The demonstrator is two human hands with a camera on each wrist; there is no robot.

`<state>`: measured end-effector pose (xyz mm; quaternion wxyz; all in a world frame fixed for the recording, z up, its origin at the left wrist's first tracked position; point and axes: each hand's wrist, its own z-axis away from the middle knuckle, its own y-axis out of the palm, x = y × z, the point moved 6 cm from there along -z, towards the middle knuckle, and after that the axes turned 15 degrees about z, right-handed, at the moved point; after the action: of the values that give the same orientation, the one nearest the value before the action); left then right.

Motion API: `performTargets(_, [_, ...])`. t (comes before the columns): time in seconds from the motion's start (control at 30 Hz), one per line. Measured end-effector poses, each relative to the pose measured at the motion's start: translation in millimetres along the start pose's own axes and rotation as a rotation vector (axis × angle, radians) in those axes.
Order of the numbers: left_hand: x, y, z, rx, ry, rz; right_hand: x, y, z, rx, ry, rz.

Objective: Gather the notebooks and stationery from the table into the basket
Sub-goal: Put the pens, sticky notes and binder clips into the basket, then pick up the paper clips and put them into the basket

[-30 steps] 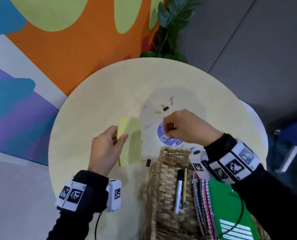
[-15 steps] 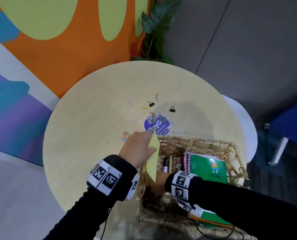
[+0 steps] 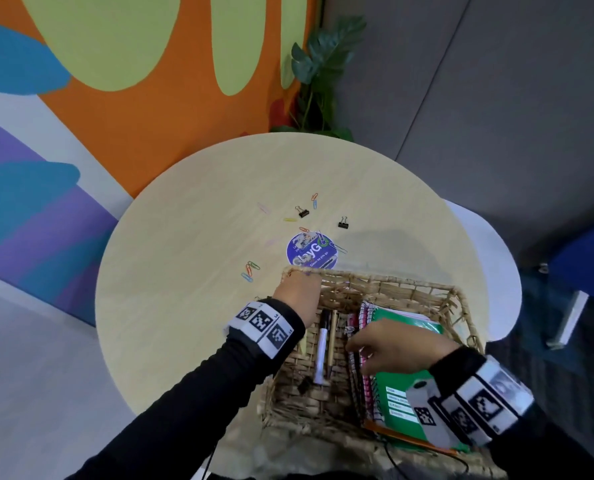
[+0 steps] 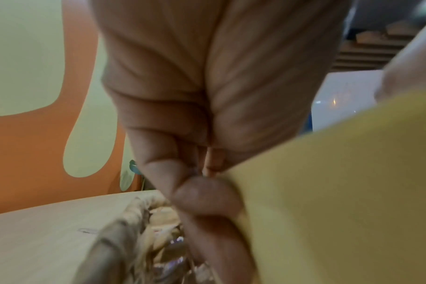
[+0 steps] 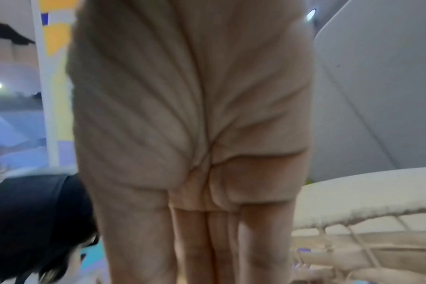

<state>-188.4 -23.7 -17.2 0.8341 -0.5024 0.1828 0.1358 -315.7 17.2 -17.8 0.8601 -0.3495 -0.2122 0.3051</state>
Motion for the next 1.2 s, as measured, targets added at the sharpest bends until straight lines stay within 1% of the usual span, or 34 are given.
performTargets(0.03, [-1.0,6.8,-1.8,0.044,-0.005,-0.052,-6.4,-2.3,5.0,-0.051,0.013,-0.041])
performTargets(0.1, [-1.9,17.9,-3.3,0.121,-0.03,-0.086,-16.1,-2.6,11.9,-0.103,0.032,-0.102])
performTargets(0.17, [-2.6,23.6,-4.8,0.164,-0.039,-0.117,-21.5,4.4,14.4,-0.085,0.058,-0.14])
performTargets(0.27, [-1.6,23.0,-6.3,0.188,-0.065,-0.141,-25.2,13.2,13.9,-0.055,0.078,-0.155])
performTargets(0.37, [2.1,24.3,-8.3,0.232,-0.096,-0.145,-24.3,12.5,11.7,-0.036,0.05,-0.123])
performTargets(0.43, [4.0,23.4,-8.3,0.23,-0.102,-0.144,-24.6,6.1,8.9,-0.039,0.029,-0.113])
performTargets(0.5, [5.2,17.2,-8.0,0.182,-0.103,-0.111,-30.3,-5.7,5.3,-0.061,0.026,-0.128])
performTargets(0.53, [6.1,10.3,-8.3,0.136,-0.102,-0.074,-36.4,-15.1,3.2,-0.086,0.034,-0.152])
performTargets(0.6, [8.7,-13.6,-11.0,-0.008,-0.068,0.008,-51.5,-42.9,-1.4,-0.169,0.068,-0.207])
performTargets(0.67, [13.3,-43.9,-18.3,-0.155,0.017,0.101,-73.8,-79.5,-10.0,-0.301,0.146,-0.233])
performTargets(0.7, [16.5,-58.5,-23.8,-0.2,0.061,0.156,-86.3,-98.1,-17.0,-0.375,0.193,-0.259])
performTargets(0.77, [25.7,-83.9,-39.7,-0.242,0.119,0.276,-113.7,-128.8,-41.4,-0.484,0.29,-0.377])
performTargets(0.8, [31.9,-94.2,-50.8,-0.262,0.13,0.321,-127.3,-139.7,-58.0,-0.499,0.337,-0.433])
performTargets(0.83, [39.6,-102.6,-64.7,-0.285,0.124,0.349,-139.7,-147.5,-76.7,-0.482,0.382,-0.47])
performTargets(0.9, [56.1,-111.3,-96.4,-0.314,0.082,0.389,-158.9,-153.8,-116.1,-0.388,0.461,-0.493])
performTargets(0.97, [70.8,-111.0,-129.1,-0.308,0.036,0.43,-169.7,-153.2,-151.6,-0.298,0.518,-0.449])
performTargets(1.07, [88.6,-103.1,-171.5,-0.286,-0.018,0.442,-184.3,-140.8,-192.5,-0.207,0.627,-0.38])
performTargets(1.13, [99.2,-93.8,-195.4,-0.259,-0.055,0.447,-188.1,-133.2,-209.6,-0.19,0.664,-0.41])
performTargets(1.2, [107.2,-85.3,-215.2,-0.238,-0.087,0.449,-192.9,-125.2,-224.8,-0.179,0.699,-0.383])
